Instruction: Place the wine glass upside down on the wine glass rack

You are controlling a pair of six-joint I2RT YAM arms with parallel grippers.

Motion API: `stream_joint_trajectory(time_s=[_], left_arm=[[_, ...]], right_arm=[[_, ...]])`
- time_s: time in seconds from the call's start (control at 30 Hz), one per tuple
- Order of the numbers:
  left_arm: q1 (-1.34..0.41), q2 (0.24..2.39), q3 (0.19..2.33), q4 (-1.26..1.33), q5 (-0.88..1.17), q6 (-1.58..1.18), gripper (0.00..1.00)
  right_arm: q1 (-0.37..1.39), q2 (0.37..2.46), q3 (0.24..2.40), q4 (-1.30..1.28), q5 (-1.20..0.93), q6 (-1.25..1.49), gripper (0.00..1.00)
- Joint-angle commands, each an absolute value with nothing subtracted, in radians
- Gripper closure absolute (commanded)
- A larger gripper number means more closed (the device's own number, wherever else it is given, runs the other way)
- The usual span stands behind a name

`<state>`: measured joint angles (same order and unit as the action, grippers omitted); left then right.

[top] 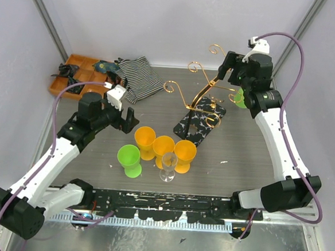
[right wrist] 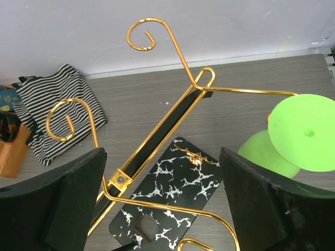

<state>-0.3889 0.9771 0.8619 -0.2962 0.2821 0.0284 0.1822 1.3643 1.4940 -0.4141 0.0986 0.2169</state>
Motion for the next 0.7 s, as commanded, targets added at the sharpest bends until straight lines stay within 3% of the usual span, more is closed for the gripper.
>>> stream_joint_trajectory(time_s=[0.0, 0.43, 0.5, 0.67], left_arm=[[-0.415, 1.011, 0.876, -0.319, 0.289, 0.042, 0.05], [-0.518, 1.120, 0.919, -0.394, 0.239, 0.109, 0.07], [-0.528, 1.135, 0.925, -0.401, 0.229, 0.118, 0.11], [-0.540, 1.172, 0.944, -0.429, 0.223, 0.129, 0.32]], right_arm=[[0.211, 1.364, 1.569, -0.369, 0.096, 0.221, 0.06], [0.243, 1.365, 1.559, -0.365, 0.108, 0.216, 0.06], [0.244, 1.367, 1.560, -0.364, 0.110, 0.215, 0.06], [0.244, 1.373, 1.559, -0.359, 0.109, 0.213, 0.07]])
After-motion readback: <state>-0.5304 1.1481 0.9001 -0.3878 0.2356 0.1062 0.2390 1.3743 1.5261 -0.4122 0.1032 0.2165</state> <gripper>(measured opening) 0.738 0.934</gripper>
